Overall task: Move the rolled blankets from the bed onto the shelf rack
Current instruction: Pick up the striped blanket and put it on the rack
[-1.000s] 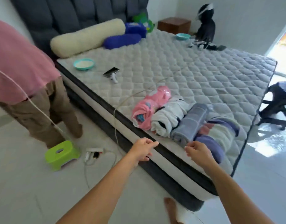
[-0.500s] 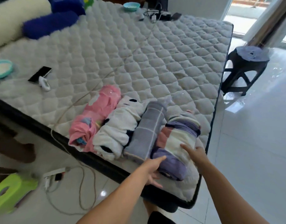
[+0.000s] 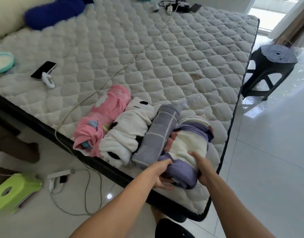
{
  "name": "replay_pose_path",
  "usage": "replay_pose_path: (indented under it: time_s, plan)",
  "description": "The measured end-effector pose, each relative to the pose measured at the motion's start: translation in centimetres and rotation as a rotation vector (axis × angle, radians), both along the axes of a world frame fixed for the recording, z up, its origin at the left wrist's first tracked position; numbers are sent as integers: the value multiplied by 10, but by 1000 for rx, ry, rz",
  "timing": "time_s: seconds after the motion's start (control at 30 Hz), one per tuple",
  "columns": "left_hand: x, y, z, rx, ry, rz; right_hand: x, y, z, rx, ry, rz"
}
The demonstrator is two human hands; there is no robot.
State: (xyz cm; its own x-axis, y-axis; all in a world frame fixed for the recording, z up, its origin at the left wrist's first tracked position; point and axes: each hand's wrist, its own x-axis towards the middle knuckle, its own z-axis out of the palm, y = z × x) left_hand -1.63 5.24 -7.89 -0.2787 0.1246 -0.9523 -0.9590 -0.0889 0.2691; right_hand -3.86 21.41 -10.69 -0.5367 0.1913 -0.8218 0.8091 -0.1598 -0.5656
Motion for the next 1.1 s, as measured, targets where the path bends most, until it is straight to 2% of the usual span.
replay_pose_path:
  time_s: [0.1, 0.27, 0.4, 0.57, 0.77, 0.93, 1.1]
  plan:
    - [4, -9, 20, 10, 61, 2, 3, -11, 18, 41, 75, -43]
    - [25, -33, 61, 56, 211, 61, 17, -41, 65, 44, 309, -163]
    - [65, -80, 89, 43, 316, 188, 40, -88, 103, 34, 480, -103]
    - [161, -164, 107, -6, 372, 466, 101, -185, 139, -33, 608, 163]
    - [315, -252, 114, -64, 448, 812, 217, -300, 168, -206, 729, 560]
    - [470, -298, 114, -159, 491, 1041, 338, -383, 180, -378, 775, 935]
    - [615, -312, 114, -245, 518, 1301, 457, -450, 190, -542, 763, 1278]
